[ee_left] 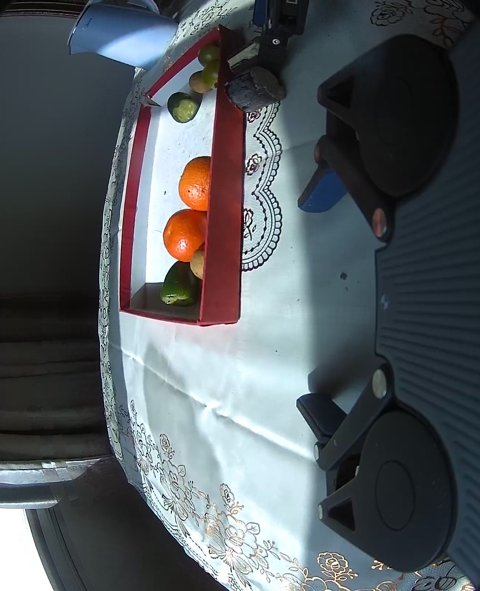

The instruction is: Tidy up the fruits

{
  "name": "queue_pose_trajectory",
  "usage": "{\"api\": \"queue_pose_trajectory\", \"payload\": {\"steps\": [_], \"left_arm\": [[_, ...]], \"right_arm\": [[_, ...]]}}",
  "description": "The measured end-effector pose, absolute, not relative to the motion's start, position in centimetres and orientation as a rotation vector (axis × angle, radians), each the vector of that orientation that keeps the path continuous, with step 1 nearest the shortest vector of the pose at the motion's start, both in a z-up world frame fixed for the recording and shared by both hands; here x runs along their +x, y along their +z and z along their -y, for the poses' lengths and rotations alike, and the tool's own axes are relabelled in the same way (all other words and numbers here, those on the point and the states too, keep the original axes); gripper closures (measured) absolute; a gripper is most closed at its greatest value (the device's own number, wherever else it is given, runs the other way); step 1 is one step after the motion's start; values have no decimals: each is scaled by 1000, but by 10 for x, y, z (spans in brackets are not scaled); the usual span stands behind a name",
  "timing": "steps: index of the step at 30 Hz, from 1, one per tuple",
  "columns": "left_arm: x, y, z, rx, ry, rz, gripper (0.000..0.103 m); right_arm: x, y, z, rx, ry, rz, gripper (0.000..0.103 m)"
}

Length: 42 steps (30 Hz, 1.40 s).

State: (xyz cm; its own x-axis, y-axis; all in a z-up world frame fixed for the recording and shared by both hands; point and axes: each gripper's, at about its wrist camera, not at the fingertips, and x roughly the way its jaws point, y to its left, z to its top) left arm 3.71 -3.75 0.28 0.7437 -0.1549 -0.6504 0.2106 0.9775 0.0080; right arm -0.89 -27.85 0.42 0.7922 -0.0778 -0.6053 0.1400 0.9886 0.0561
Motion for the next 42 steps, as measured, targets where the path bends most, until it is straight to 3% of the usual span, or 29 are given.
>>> {"api": "queue_pose_trajectory", "payload": {"steps": [4, 13, 14, 17, 21, 42], "left_arm": [[37, 2, 37, 83, -199, -705, 0], [37, 2, 37, 81, -198, -705, 0], [37, 2, 37, 81, -198, -705, 0], [37, 2, 37, 81, -198, -705, 0], [37, 2, 36, 81, -198, -705, 0], [37, 2, 36, 81, -198, -705, 0]], "right_arm": [[-7, 0, 275, 100, -113, -656, 25], [-7, 1, 276, 102, -113, -653, 26], [-7, 1, 276, 97, -117, -651, 30], [-7, 2, 278, 102, -113, -647, 57], [-8, 3, 280, 113, -95, -643, 69], [-39, 29, 279, 77, -82, -511, 69]]}}
